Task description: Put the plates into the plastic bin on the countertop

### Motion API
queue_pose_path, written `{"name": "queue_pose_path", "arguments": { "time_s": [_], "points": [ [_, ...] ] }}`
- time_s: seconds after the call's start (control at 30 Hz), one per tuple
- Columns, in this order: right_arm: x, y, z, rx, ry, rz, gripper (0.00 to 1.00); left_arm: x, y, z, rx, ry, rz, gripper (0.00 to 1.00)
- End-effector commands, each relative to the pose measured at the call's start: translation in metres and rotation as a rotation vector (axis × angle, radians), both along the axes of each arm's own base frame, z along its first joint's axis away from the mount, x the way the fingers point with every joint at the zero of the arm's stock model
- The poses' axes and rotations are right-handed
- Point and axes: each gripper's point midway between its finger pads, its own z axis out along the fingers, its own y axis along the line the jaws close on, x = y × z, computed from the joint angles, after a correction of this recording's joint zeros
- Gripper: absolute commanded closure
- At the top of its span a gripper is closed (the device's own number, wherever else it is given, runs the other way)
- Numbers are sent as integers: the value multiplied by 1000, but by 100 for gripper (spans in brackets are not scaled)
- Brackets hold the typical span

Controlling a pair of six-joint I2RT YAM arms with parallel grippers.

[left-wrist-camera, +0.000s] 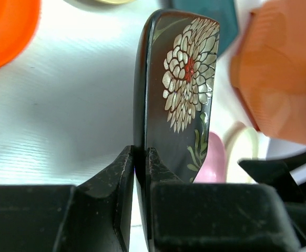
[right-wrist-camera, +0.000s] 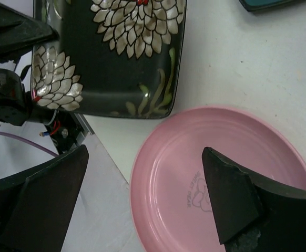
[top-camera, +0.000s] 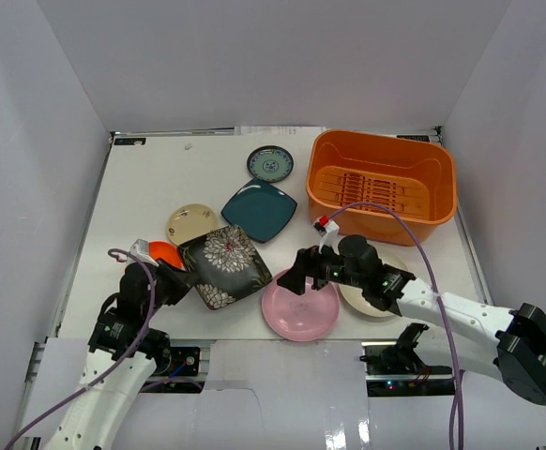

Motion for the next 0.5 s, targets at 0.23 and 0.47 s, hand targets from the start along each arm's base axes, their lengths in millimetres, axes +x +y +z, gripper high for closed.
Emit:
{"name": "queue_pose_path", "arguments": {
  "time_s": [0.23,0.47],
  "points": [
    [48,31,51,18,-162,-49,10,-13,-49,110,-182,-328,-308,100],
    [57,23,49,0,-172,-41,5,-23,-73,140,-257,-429,-478,100]
  ]
}}
